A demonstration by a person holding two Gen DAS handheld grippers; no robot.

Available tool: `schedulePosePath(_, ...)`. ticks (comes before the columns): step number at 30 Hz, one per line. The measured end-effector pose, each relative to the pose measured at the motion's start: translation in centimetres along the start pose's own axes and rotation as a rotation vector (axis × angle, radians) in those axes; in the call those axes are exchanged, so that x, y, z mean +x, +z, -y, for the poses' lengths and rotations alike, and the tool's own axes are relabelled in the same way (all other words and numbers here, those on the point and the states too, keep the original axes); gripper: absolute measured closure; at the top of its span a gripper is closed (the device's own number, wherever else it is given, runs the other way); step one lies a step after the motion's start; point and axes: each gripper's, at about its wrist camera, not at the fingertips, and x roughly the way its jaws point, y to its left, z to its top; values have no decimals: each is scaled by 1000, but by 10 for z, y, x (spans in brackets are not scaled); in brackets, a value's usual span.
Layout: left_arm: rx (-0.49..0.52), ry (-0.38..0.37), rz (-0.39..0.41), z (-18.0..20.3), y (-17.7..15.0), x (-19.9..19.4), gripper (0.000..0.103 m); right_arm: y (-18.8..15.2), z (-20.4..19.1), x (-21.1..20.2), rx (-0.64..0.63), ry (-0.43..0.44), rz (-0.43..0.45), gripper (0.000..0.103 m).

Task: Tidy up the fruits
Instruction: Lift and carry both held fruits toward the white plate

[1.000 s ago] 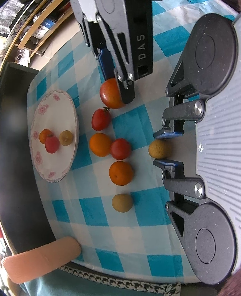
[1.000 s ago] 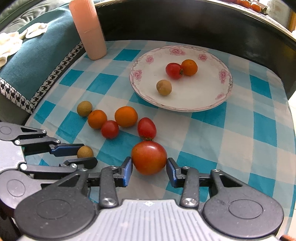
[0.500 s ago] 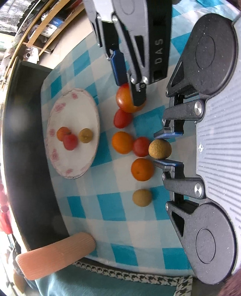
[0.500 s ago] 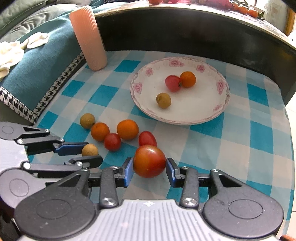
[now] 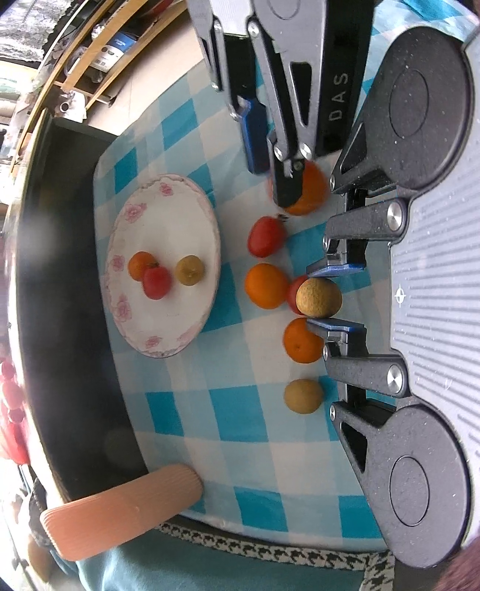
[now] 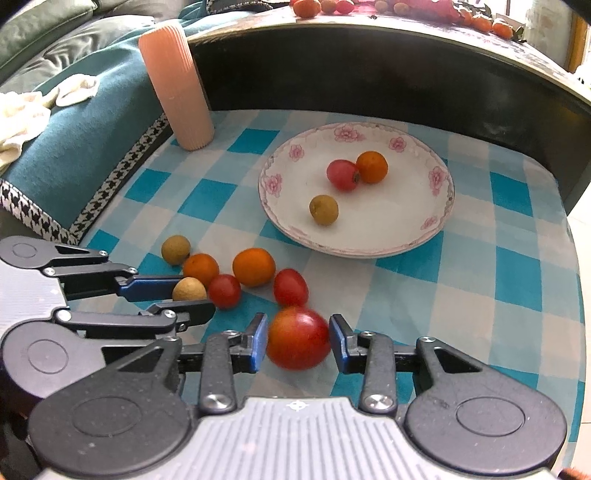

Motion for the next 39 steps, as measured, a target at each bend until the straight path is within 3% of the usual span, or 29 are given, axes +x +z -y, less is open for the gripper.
schedulePosePath(1, -3, 0, 4, 0, 2, 0, 72, 1, 0, -1, 2, 3, 4, 66)
schedulePosePath(9, 5, -2, -17, 1, 2, 6, 72, 2, 15, -2, 33, 10, -29, 66)
schedulePosePath(17, 20, -18, -40, 6, -1, 12, 72, -9, 29, 4, 61, 30, -71, 50)
schedulePosePath(29, 49, -23, -94, 7, -18, 22, 68, -12, 23, 8, 40, 25, -84, 49)
schedulePosePath(35, 41, -39, -73, 3, -28, -2, 67, -15, 17, 14, 31, 27, -111, 48)
schedulePosePath(39, 12, -96, -43, 9, -44, -32, 63, -18, 13, 11, 11, 9, -101, 49)
